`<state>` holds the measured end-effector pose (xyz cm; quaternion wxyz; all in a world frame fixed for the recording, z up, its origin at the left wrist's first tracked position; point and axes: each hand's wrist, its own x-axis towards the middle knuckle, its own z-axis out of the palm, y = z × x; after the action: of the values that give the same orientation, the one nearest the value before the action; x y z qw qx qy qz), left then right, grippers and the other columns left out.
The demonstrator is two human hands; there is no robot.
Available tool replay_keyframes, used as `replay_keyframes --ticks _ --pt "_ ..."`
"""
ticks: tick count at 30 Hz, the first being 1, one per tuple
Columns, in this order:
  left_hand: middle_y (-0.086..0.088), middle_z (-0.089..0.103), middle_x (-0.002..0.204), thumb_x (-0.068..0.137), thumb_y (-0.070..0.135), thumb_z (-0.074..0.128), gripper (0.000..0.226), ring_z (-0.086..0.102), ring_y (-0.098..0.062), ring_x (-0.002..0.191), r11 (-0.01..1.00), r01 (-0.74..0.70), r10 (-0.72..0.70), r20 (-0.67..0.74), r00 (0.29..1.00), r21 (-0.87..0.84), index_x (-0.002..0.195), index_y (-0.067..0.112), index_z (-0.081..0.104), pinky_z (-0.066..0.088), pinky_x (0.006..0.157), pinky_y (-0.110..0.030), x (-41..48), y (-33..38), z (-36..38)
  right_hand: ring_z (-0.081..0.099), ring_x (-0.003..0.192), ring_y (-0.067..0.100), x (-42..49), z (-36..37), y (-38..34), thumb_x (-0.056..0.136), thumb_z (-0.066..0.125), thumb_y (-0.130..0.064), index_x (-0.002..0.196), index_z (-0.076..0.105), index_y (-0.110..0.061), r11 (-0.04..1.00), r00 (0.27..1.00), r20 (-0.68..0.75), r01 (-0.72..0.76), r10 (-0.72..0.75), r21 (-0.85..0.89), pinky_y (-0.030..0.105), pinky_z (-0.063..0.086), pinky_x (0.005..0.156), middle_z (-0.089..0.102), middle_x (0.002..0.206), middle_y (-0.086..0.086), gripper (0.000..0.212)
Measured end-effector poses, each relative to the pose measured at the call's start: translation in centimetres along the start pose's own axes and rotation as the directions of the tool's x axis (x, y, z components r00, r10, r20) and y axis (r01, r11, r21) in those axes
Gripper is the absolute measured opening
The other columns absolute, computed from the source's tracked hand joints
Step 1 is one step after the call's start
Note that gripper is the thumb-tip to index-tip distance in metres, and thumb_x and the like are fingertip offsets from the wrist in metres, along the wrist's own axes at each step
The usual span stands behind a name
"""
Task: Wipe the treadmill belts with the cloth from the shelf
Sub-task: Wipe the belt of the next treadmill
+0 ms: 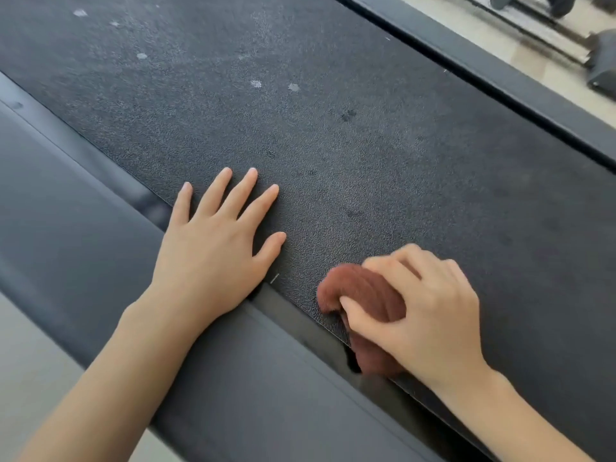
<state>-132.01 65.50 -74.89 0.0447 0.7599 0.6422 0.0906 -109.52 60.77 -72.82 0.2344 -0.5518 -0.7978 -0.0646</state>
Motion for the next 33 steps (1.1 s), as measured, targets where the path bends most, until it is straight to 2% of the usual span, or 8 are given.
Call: replay_keyframes --ticks 6,11,14,18,21,24,28,33 --pt "0.004 0.031 0.153 0.082 0.063 0.017 0.071 0.022 -0.021 0.143 1.0 0.024 -0.024 0.017 1.0 0.0 0.144 0.035 0.037 0.014 0.114 -0.052 0.2 0.1 -0.6 0.062 0.078 0.028 10.5 5.5 1.4 0.071 0.056 -0.059 0.089 0.068 -0.024 0.99 0.993 -0.069 -0.104 0.098 -0.097 0.038 0.043 0.068 0.061 0.082 0.002 0.041" --pt "0.01 0.017 0.157 0.076 0.065 0.005 0.078 0.009 -0.015 0.145 0.999 0.05 -0.05 0.035 0.998 -0.002 0.147 0.041 0.024 0.005 0.117 -0.046 0.1 0.3 -0.9 0.057 0.101 0.03 16.4 8.0 2.5 0.081 0.055 -0.059 0.112 0.061 -0.025 0.962 0.977 0.01 -0.206 0.211 -0.177 0.038 0.036 0.082 0.06 0.107 0.005 0.046" --pt "0.012 0.012 0.158 0.075 0.068 0.002 0.077 0.004 -0.013 0.146 0.997 0.073 -0.073 0.04 0.997 0.01 0.147 0.044 0.018 0.002 0.117 -0.044 0.0 0.3 -0.9 0.057 0.096 0.032 14.6 7.1 2.2 0.08 0.053 -0.059 0.108 0.062 -0.024 0.978 0.991 0.008 -0.134 0.137 -0.158 0.039 0.036 0.079 0.059 0.101 0.008 0.046" --pt "0.011 0.01 0.158 0.084 0.066 0.013 0.065 0.003 -0.012 0.146 0.987 0.158 -0.158 0.034 0.987 0.003 0.146 0.046 0.018 0.002 0.117 -0.041 0.0 0.0 -0.8 0.058 0.084 0.029 7.3 3.3 1.9 0.074 0.055 -0.059 0.099 0.066 -0.026 0.999 1.0 0.005 0.002 -0.002 -0.054 0.04 0.039 0.076 0.058 0.089 0.004 0.042" --pt "0.012 0.006 0.159 0.092 0.062 0.02 0.057 -0.001 -0.012 0.146 0.986 0.166 -0.167 0.059 0.984 0.016 0.147 0.047 0.014 0.0 0.117 -0.041 0.0 0.1 -0.9 0.057 0.085 0.025 0.5 -0.4 2.4 0.074 0.062 -0.054 0.096 0.067 -0.026 1.0 1.0 0.008 0.02 -0.02 -0.011 0.04 0.04 0.082 0.058 0.089 0.001 0.035" --pt "0.011 0.007 0.159 0.091 0.064 0.014 0.058 0.0 -0.013 0.146 0.987 0.158 -0.159 0.051 0.986 0.012 0.147 0.046 0.013 0.001 0.117 -0.042 0.0 0.1 -0.9 0.055 0.083 0.023 -3.8 -2.4 2.9 0.073 0.063 -0.051 0.097 0.063 -0.029 1.0 1.0 0.003 0.028 -0.028 0.003 0.043 0.042 0.09 0.059 0.087 0.002 0.032" --pt "0.007 0.014 0.158 0.077 0.065 0.0 0.076 0.006 -0.017 0.146 0.989 0.146 -0.146 0.021 0.989 0.027 0.147 0.043 0.019 0.005 0.116 -0.046 -0.1 0.1 -0.8 0.059 0.073 0.024 -1.7 -1.4 3.3 0.073 0.063 -0.052 0.087 0.07 -0.026 0.999 0.999 -0.003 0.047 -0.047 0.018 0.039 0.044 0.072 0.06 0.082 -0.002 0.03" --pt "0.002 0.027 0.155 0.082 0.063 0.008 0.073 0.018 -0.022 0.144 0.989 0.141 -0.142 0.003 0.99 0.046 0.145 0.037 0.032 0.014 0.114 -0.05 0.0 0.2 -0.8 0.061 0.073 0.026 6.8 3.3 4.4 0.073 0.059 -0.056 0.088 0.068 -0.025 0.999 0.997 -0.058 0.047 -0.047 0.004 0.038 0.045 0.065 0.06 0.079 0.0 0.036"
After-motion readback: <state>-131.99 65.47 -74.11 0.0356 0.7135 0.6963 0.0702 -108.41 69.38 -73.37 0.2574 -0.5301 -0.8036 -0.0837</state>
